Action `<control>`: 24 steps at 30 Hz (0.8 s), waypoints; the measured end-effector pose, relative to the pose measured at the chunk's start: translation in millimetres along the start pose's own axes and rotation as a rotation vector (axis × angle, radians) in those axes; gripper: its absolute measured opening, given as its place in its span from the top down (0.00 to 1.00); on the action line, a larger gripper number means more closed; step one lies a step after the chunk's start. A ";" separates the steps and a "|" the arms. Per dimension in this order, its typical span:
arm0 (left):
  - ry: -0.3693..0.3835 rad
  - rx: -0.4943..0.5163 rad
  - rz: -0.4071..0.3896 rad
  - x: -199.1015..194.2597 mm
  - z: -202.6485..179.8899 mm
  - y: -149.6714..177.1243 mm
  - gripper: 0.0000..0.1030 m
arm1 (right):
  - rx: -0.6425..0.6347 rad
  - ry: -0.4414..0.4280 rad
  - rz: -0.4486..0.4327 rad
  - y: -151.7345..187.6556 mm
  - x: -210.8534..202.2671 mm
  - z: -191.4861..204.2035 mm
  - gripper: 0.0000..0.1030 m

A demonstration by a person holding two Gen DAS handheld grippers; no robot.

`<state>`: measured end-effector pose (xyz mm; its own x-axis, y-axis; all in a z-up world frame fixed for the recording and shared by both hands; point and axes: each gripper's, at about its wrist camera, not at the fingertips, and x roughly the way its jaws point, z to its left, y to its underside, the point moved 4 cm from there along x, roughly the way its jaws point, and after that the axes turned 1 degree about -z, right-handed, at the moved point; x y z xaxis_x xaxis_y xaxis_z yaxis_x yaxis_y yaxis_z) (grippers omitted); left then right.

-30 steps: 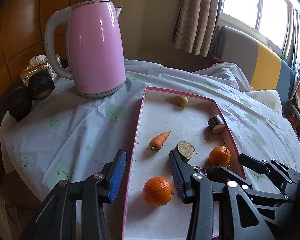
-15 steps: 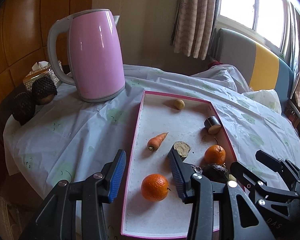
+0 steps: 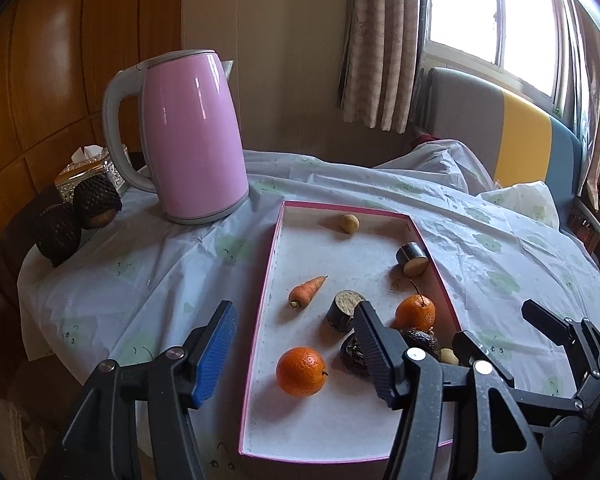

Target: Organize fruits

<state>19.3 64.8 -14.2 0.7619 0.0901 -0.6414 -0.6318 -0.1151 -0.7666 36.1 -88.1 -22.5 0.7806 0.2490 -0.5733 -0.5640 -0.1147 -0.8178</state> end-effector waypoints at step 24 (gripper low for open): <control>-0.088 -0.005 -0.032 -10.7 -1.5 -0.3 0.37 | 0.033 0.006 -0.012 0.2 -7.8 -5.7 0.15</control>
<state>11.5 62.3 -7.0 0.7662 0.1802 -0.6168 -0.6061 -0.1160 -0.7869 31.4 -95.5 -18.5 0.7892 0.2444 -0.5635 -0.5628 -0.0796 -0.8228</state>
